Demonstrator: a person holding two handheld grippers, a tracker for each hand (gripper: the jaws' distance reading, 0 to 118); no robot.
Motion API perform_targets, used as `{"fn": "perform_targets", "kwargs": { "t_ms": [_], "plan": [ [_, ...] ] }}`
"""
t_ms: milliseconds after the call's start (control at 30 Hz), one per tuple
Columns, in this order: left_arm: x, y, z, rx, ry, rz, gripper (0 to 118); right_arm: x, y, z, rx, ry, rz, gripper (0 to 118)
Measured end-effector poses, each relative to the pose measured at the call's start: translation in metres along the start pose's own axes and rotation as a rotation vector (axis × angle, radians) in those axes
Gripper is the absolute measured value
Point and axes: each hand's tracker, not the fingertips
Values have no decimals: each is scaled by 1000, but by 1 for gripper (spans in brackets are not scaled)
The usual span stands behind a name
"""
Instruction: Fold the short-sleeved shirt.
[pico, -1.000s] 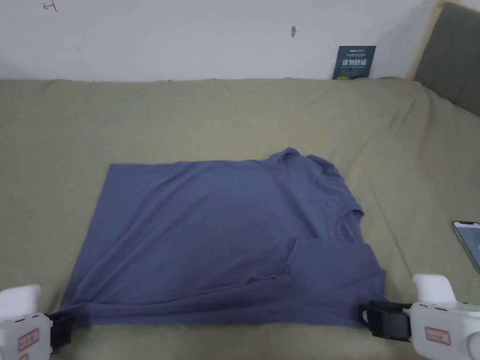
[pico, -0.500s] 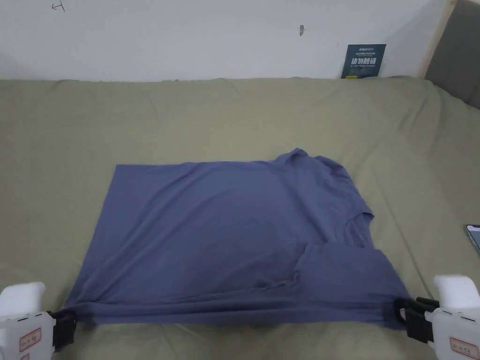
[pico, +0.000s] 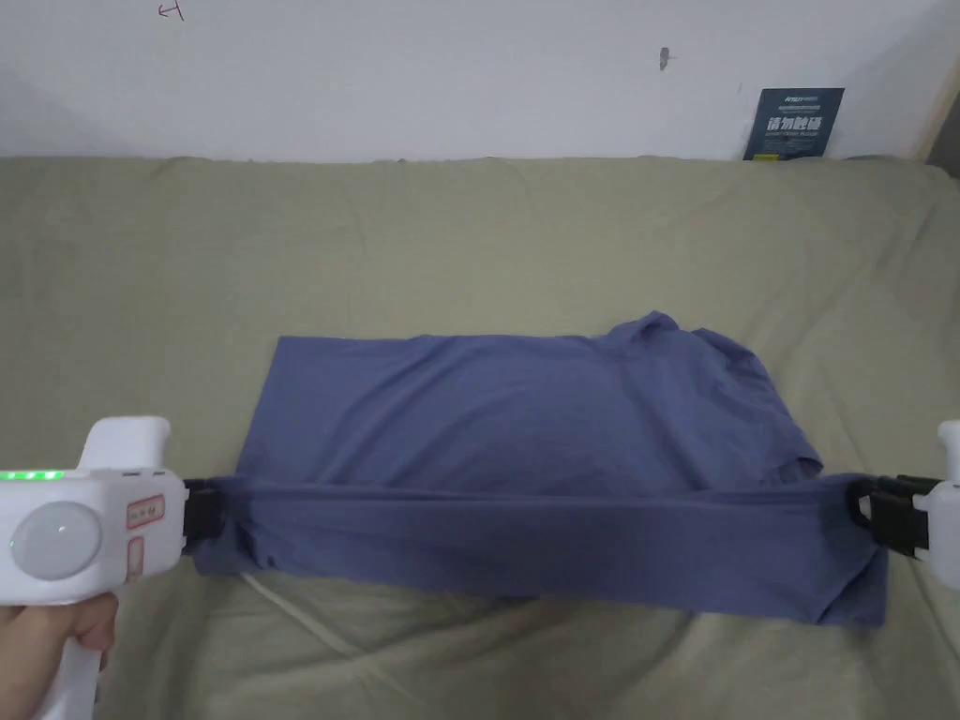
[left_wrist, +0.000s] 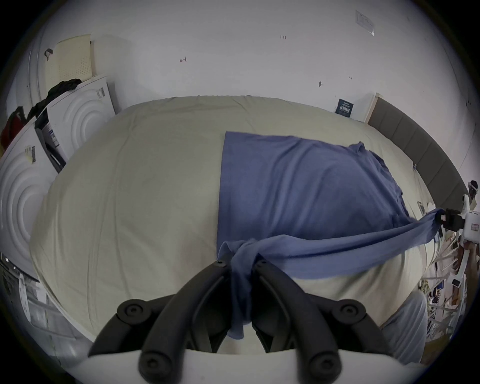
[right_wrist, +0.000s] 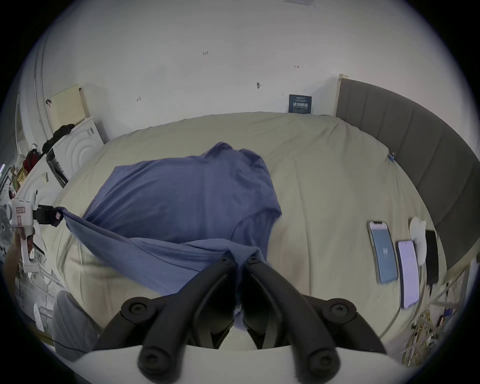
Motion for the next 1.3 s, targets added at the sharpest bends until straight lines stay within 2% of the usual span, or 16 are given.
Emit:
{"fn": "perform_targets", "kwargs": {
  "t_ms": [267,433,467,500,533,600,767,900,933,967,1000,1167,1200,1233,1267,1300],
  "plan": [
    [2,46,-66,-45,15,15,10,4,47,-84,-60,-17,26,5],
    [-5,53,-108,-110,-15,68,13,17,47,-126,-140,-52,-30,11],
    [-7,53,-114,-118,-24,86,34,18,46,-132,-173,-67,-63,34],
    [-9,53,-120,-122,-7,103,91,19,45,-136,-189,-83,-86,86],
    [-8,51,-120,-136,0,108,118,22,42,-139,-210,-63,-99,115],
    [-17,44,-102,-123,40,141,112,27,37,-135,-172,-85,-127,118],
    [-23,38,-64,-96,18,142,111,31,10,-104,-173,-50,-138,118],
    [-44,-9,-55,-94,23,118,98,21,-25,-68,-134,-7,-162,105],
    [-27,-12,-36,-93,17,119,85,18,-34,-62,-124,-1,-173,89],
    [-22,-20,-33,-112,4,110,49,9,-39,-52,-116,-16,-173,48],
    [-17,-29,-30,-99,6,124,0,7,-49,-48,-81,-41,-158,0],
    [-29,-39,-42,-100,-25,125,0,1,-72,-48,-103,-7,-143,0],
    [-20,-38,-37,-99,-26,131,35,3,-74,-49,-109,-7,-143,0],
    [-18,-35,-42,-111,-24,131,81,-3,-68,-44,-111,0,-141,0],
    [-17,-34,-49,-138,-30,132,114,-1,-69,-46,-116,3,-142,0],
    [-14,-27,-50,-45,-36,137,117,1,-69,-48,-120,-1,-142,0]
  ]
}}
